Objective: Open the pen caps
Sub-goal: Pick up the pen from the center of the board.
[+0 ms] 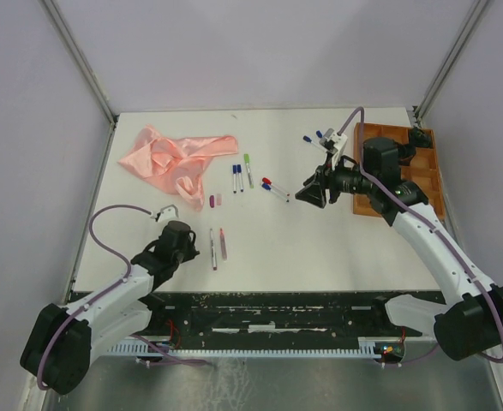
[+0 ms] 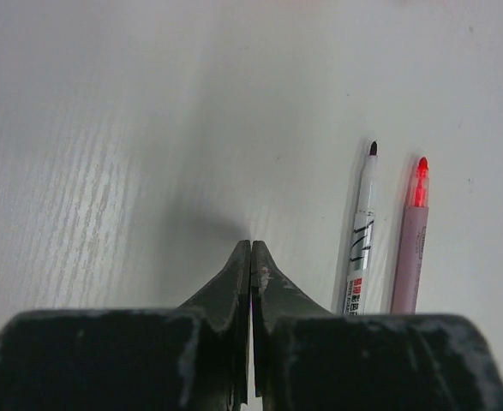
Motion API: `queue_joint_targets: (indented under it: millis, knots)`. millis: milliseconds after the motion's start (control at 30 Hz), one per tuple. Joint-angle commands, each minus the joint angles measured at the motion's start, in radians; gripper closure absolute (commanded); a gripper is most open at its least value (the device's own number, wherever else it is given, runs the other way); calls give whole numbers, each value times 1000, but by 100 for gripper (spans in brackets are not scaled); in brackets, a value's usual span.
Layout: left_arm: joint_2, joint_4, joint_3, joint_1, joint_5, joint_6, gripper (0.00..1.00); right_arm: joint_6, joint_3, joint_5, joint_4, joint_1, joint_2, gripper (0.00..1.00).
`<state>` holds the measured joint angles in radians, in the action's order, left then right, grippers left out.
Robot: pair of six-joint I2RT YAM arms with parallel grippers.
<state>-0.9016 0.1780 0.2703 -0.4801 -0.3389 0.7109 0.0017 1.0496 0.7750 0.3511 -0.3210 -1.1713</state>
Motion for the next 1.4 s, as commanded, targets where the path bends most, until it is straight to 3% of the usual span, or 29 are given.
queue_joint_targets:
  millis: [0, 333, 533, 600, 767, 1000, 1200, 1367]
  knots:
    - [6, -47, 49, -5, 51, 28, 97, -6, 4, 67, -60, 16, 26, 40]
    - [21, -113, 97, -5, 126, -59, 88, -13, 9, 87, -47, 30, 42, 40]
    - [-63, -270, 186, -4, 188, -160, 52, -26, 16, 86, -30, 30, 47, 40]
    - [-139, -299, 252, -1, 189, -193, 46, -33, 18, 82, -25, 29, 48, 40]
    - [-432, -265, 494, 4, 202, -265, 43, -60, 26, 68, -1, 30, 51, 40]
    - [-836, -11, 938, 9, 142, -370, 41, -81, 32, 58, 18, 30, 57, 40]
    - [-1031, 93, 1164, 8, 120, -405, 42, -88, 36, 58, 25, 30, 51, 40]
    - [-1133, 159, 1275, 9, 110, -427, 49, -97, 42, 60, 37, 30, 48, 41]
